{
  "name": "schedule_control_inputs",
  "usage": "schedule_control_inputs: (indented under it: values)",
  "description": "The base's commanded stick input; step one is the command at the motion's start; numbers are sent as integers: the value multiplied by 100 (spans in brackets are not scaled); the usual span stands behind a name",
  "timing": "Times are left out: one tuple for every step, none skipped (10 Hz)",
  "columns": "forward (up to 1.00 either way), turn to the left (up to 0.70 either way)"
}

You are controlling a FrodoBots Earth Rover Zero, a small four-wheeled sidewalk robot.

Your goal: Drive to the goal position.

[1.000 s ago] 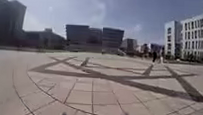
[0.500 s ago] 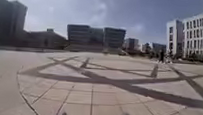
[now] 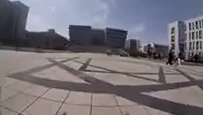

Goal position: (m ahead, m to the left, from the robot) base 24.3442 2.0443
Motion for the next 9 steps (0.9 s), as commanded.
schedule_control_inputs:
  values:
    - [85, 0]
    - [85, 0]
    - [85, 0]
    - [85, 0]
    - [85, 0]
    - [85, 0]
    - [85, 0]
    - [85, 0]
    - [85, 0]
